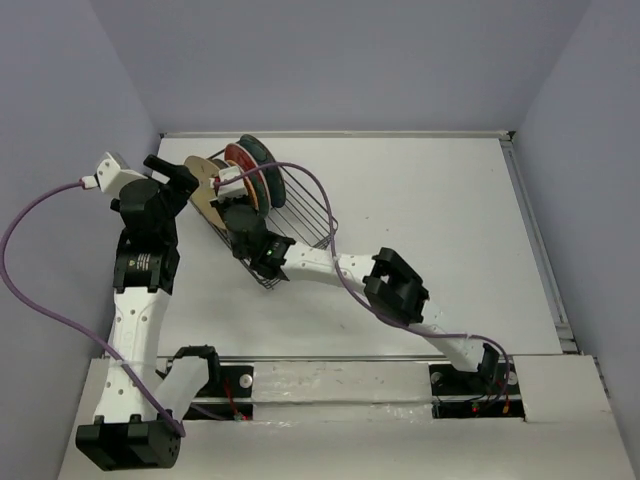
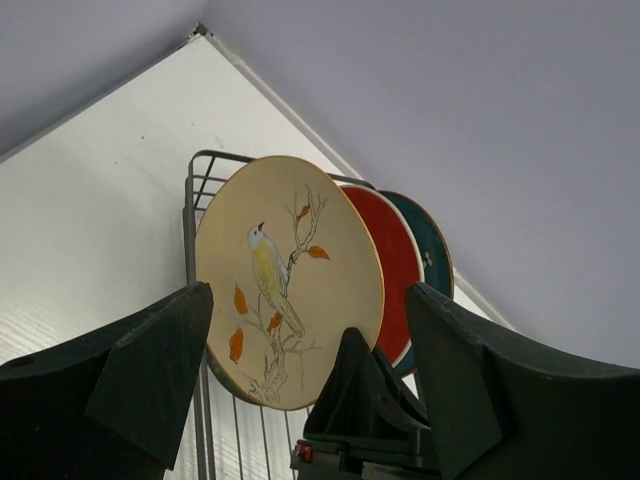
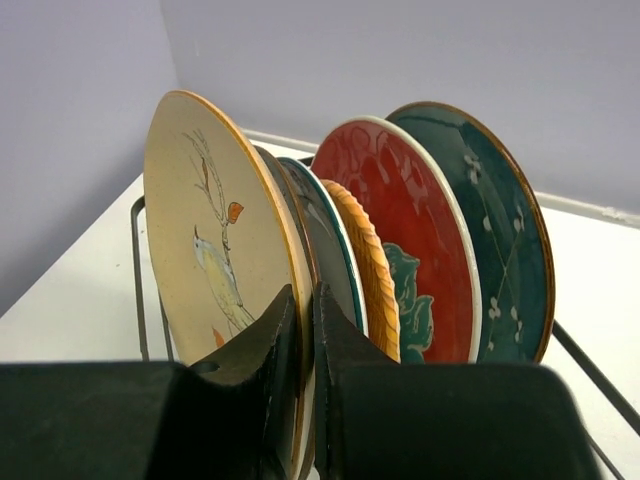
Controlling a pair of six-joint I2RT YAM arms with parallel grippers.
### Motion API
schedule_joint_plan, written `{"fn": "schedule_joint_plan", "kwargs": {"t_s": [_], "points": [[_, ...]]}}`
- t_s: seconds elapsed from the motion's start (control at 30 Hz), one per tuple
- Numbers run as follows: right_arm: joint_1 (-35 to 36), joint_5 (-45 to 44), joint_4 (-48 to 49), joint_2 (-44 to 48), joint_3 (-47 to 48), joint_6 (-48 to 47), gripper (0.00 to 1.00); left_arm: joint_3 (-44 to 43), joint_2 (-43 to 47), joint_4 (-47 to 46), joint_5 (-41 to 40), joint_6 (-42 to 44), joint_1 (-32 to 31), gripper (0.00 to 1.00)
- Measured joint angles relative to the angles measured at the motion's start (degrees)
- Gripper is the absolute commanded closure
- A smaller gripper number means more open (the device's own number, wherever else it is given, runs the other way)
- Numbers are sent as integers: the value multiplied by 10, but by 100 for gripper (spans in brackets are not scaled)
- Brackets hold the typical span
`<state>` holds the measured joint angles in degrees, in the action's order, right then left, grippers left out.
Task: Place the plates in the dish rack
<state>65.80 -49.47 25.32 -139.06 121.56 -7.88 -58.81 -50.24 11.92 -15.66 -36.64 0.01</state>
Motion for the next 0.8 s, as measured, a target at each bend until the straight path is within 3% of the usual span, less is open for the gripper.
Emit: {"fn": "schedule_joint_plan", "kwargs": {"t_s": [0.3, 0.6, 0.8], "points": [[21, -39, 100, -97, 100, -111, 93, 39, 20, -11, 32, -3, 18, 11], [30, -47, 180, -139, 128, -193, 93, 63, 60, -13, 25, 7, 24, 9], [37, -43, 223, -150, 119, -225, 78, 73, 75, -16, 42, 8, 22, 7]]}}
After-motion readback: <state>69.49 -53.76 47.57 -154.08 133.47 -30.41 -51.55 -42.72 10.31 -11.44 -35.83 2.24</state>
